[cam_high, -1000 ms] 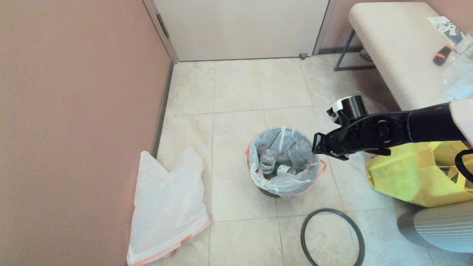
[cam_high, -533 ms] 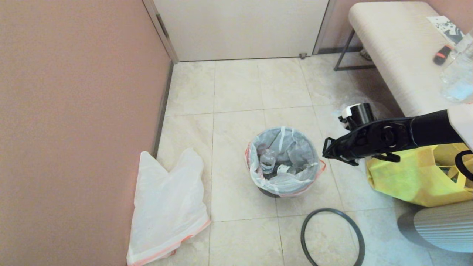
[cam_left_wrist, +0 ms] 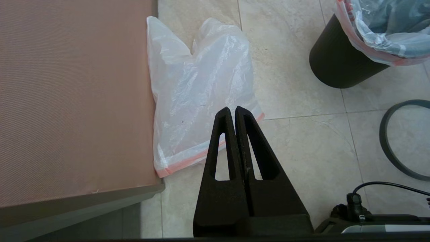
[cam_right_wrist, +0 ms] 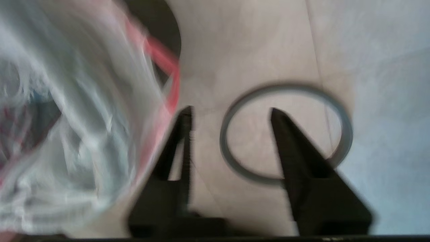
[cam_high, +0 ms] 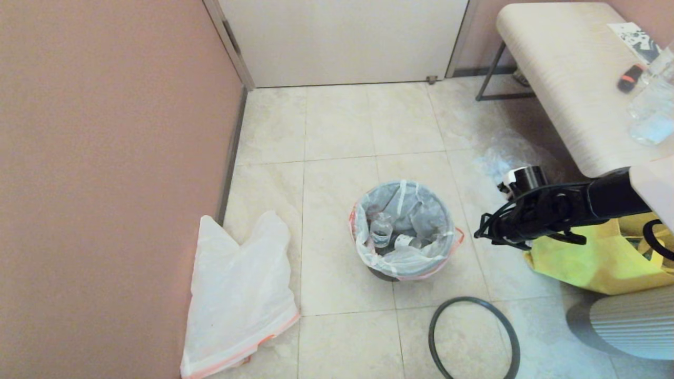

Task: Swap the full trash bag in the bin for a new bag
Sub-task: Place the trash bag on the floor

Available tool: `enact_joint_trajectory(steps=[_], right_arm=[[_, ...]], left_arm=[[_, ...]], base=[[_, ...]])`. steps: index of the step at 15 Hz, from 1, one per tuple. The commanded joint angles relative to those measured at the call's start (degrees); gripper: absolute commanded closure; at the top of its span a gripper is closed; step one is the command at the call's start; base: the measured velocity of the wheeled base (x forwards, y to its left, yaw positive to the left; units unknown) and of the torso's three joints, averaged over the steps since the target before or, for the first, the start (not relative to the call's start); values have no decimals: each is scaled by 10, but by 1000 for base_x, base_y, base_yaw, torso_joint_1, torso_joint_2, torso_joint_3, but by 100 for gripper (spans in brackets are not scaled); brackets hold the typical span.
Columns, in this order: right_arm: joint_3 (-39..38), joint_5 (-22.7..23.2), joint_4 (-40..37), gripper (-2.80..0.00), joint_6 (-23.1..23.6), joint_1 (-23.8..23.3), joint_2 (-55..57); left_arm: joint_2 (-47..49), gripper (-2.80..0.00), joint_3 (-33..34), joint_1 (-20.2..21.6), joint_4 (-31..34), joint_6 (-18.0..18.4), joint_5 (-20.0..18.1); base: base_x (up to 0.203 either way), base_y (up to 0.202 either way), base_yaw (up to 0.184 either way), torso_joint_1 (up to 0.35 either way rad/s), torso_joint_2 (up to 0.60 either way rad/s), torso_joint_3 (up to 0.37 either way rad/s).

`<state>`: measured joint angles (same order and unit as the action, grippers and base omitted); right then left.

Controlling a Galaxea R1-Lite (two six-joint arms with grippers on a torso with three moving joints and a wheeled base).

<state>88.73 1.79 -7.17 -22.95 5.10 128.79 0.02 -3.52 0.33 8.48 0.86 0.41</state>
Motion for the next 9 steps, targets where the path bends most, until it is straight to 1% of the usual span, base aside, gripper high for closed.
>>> enact_joint_trajectory(steps=[1,5,9], right_arm=[[40,1,-1,-280,0,3,41],[102,-17,-5,-280,1,5,87],[121,-21,-4,-280,9,7,113]], left_arm=[[0,0,0,0,0,0,0],[0,0,0,0,0,0,0],[1,0,0,0,0,0,0]], base=[[0,0,0,0,0,0],[0,0,0,0,0,0],[0,0,0,0,0,0]])
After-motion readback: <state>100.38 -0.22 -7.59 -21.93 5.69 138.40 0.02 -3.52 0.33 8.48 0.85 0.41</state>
